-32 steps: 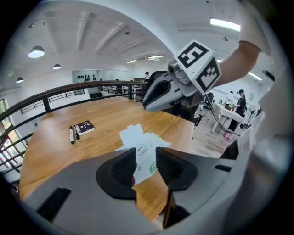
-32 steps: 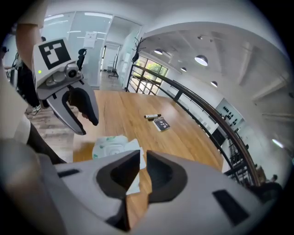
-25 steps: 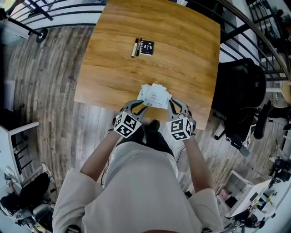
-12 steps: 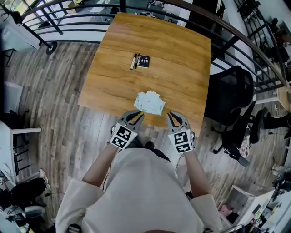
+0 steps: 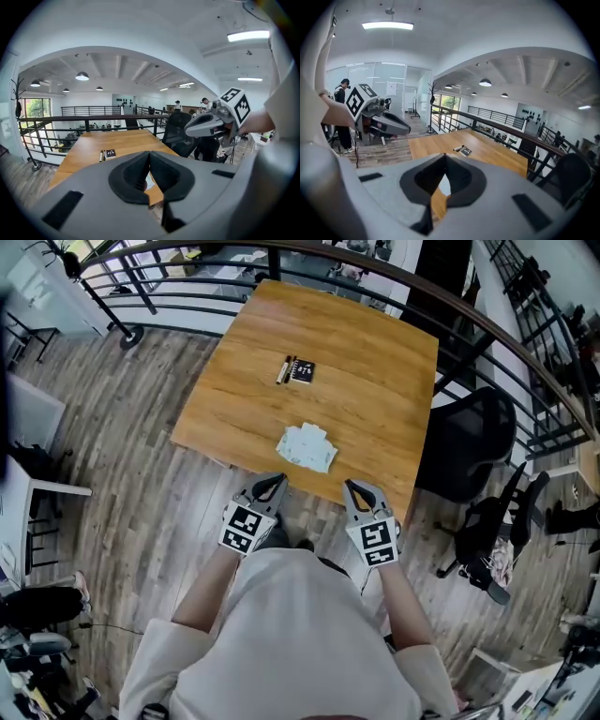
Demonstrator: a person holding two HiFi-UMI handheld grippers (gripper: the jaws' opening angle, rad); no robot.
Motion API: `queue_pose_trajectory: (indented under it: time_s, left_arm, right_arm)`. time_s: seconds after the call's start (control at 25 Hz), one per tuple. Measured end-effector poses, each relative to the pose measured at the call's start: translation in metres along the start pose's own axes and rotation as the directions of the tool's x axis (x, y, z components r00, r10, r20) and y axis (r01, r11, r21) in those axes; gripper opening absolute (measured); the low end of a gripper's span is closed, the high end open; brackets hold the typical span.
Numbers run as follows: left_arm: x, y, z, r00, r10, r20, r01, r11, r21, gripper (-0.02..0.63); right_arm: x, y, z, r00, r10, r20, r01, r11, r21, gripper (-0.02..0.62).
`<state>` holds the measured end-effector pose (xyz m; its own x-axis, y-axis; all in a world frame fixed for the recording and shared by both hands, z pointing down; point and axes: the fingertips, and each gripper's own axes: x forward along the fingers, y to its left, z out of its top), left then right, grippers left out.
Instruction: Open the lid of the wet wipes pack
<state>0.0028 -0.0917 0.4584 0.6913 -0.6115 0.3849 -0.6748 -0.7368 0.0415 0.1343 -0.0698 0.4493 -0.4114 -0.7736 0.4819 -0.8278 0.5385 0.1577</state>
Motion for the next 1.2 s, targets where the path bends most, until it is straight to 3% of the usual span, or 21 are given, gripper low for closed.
queue_pose_trajectory:
  time_s: [0.2, 0.4, 0.64, 1.2]
  left_arm:
    - [-0.027, -0.016, 0.008, 0.999, 0.032, 0.031, -0.031, 0.998, -0.051, -0.006]
    - [-0.044, -0.029, 0.01, 0.999, 0.022, 0.034, -0.021, 0.999, -0.04, -0.006]
    - [-0.066, -0.026, 0.019, 0.998, -0.011, 0.06, 0.012, 1.0, -0.024, -0.006]
    - [-0.11, 0.004, 0.039, 0.989, -0.127, 0.074, 0.124, 0.991, 0.039, -0.006]
  right_arm:
    - [-0.019, 0.008, -0.004, 0.999, 0.019, 0.035, -0.02, 1.0, 0.023, 0.003]
    - [-0.029, 0.016, -0.003, 0.998, 0.018, 0.066, -0.021, 0.999, 0.043, 0.003]
    - [-0.036, 0.028, 0.012, 0.995, 0.011, 0.098, -0.016, 0.998, 0.058, 0.003]
    - [-0.041, 0.053, 0.065, 0.984, -0.095, 0.153, 0.075, 0.989, 0.128, 0.003]
